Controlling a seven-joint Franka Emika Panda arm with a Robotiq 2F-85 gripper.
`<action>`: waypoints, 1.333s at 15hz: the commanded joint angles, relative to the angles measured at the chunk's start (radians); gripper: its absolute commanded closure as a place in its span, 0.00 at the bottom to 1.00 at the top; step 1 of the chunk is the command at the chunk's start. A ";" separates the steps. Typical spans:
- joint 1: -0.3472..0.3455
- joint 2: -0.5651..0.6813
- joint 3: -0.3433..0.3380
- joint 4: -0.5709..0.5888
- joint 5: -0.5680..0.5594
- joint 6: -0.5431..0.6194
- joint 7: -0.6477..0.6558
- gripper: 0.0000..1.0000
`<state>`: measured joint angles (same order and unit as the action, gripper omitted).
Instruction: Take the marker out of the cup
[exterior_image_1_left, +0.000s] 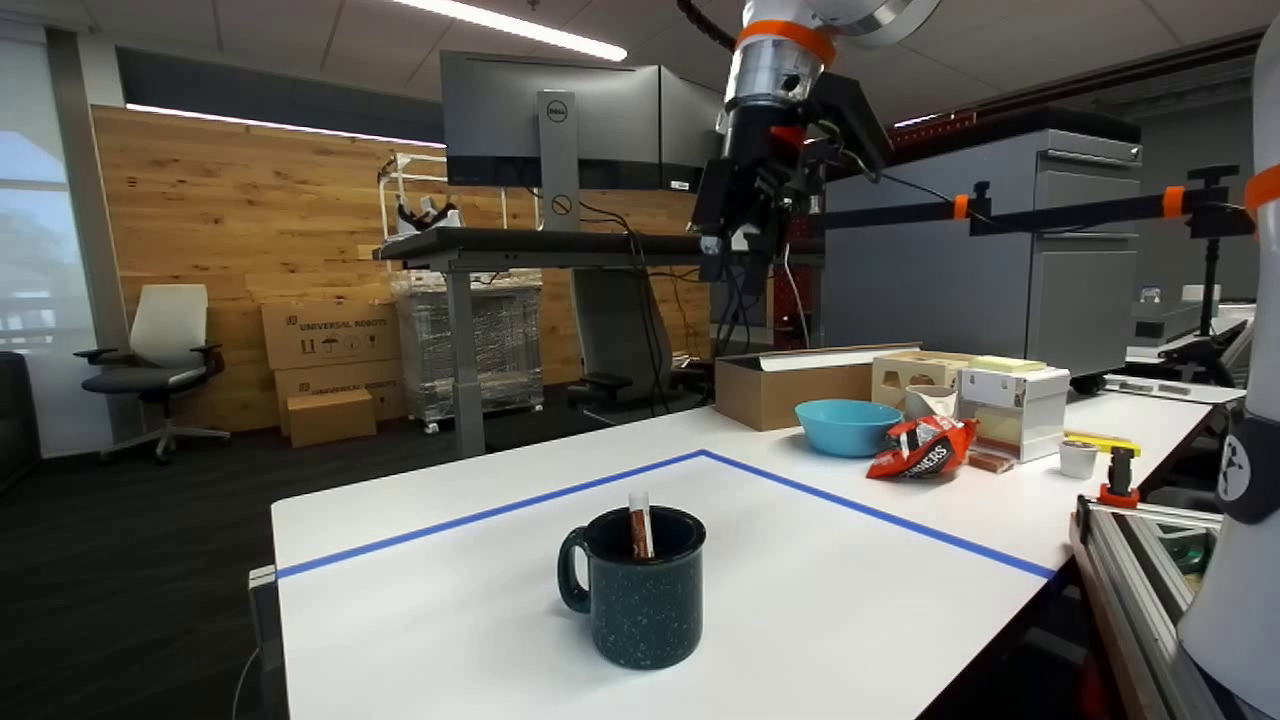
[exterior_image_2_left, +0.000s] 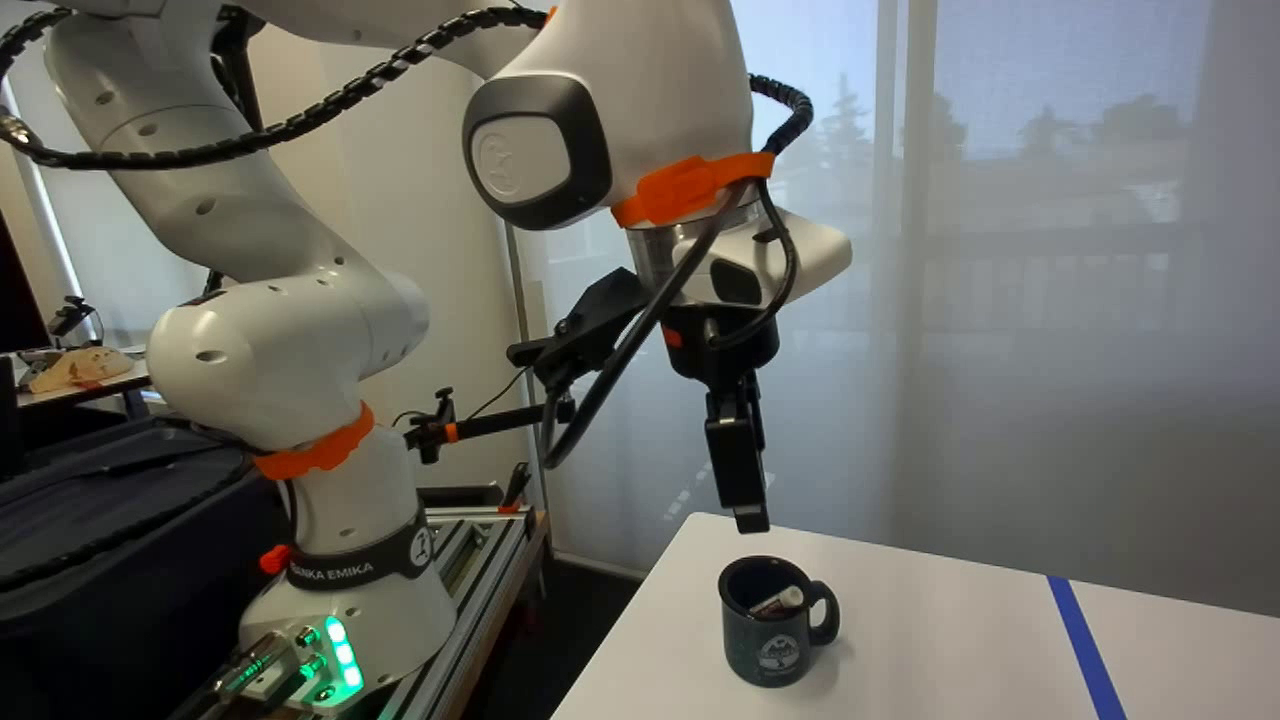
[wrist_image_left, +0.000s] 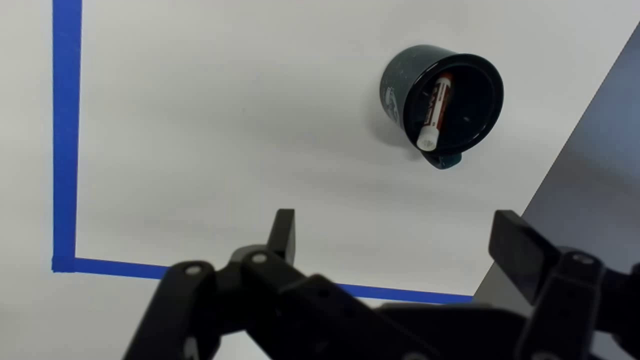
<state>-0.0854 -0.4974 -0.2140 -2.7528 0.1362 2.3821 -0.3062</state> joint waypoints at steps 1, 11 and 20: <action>0.016 0.028 0.013 0.001 0.035 0.012 0.072 0.00; 0.039 0.076 0.051 0.000 0.174 0.169 0.252 0.00; 0.048 0.248 0.094 -0.002 0.151 0.248 0.302 0.00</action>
<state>-0.0452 -0.3061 -0.1386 -2.7545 0.2917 2.5939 -0.0287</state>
